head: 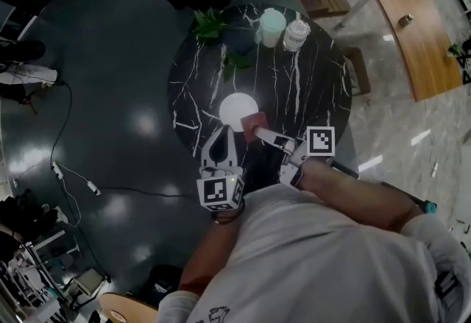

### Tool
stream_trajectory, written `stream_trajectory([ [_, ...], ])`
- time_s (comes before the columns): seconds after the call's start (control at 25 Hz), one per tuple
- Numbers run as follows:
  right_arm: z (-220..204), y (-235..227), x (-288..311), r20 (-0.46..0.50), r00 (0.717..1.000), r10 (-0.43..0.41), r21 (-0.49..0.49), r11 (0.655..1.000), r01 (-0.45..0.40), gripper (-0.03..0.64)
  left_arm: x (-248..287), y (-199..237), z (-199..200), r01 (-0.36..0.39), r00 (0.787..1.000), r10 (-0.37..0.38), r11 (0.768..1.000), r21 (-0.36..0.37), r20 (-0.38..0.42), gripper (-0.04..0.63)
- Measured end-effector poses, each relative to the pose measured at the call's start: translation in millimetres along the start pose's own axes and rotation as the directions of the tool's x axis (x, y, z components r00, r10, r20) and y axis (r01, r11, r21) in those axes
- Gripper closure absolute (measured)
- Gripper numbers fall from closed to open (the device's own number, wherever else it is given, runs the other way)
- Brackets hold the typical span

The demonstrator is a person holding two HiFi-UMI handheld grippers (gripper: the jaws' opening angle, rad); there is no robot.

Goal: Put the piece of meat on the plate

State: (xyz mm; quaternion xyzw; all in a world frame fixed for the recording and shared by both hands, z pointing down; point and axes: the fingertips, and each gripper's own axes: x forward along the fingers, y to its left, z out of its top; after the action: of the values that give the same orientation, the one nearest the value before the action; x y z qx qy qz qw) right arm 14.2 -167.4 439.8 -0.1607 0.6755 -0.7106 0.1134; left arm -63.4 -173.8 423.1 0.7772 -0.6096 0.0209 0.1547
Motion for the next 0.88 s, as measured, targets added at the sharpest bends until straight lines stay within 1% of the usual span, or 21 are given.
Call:
stream_trajectory([
  [0.24,3.1,-18.3,22.8,-0.01,0.999,-0.038,0.038,0.999,0.039,0.529,21.9,19.7,-13.4,0.054,0.998,-0.053,0.998,0.03,-0.025,0.589],
  [0.48,18.7,-56.7,46.8,0.004,0.995,-0.099,0.062,0.993,0.098,0.529,41.6,48.5,-40.2,0.096,0.995,-0.094,0.994,0.058,-0.036,0.589],
  [0.56,25.1,-70.3,55.8,0.012,0.994,-0.11,0.067,0.992,0.109,0.528,50.9,55.6,-50.6,0.112,0.993,-0.11,0.992,0.051,-0.047,0.589],
  [0.68,30.7,-95.6,60.8,0.027,0.988,-0.15,0.096,0.984,0.147,0.529,58.7,62.5,-71.6,0.132,0.986,-0.128,0.991,0.025,-0.11,0.589],
  [0.72,33.5,-105.5,62.1,0.034,0.985,-0.168,0.11,0.98,0.164,0.529,62.8,66.8,-78.0,0.136,0.984,-0.133,0.99,0.021,-0.117,0.589],
  [0.84,46.5,-134.5,71.6,0.056,0.979,-0.196,0.132,0.973,0.187,0.529,80.7,85.7,-97.5,0.131,0.987,-0.129,0.991,0.012,-0.091,0.588],
  [0.88,48.8,-144.1,74.2,0.06,0.977,-0.203,0.136,0.972,0.193,0.529,83.8,90.4,-106.3,0.133,0.986,-0.131,0.991,0.01,-0.103,0.589],
])
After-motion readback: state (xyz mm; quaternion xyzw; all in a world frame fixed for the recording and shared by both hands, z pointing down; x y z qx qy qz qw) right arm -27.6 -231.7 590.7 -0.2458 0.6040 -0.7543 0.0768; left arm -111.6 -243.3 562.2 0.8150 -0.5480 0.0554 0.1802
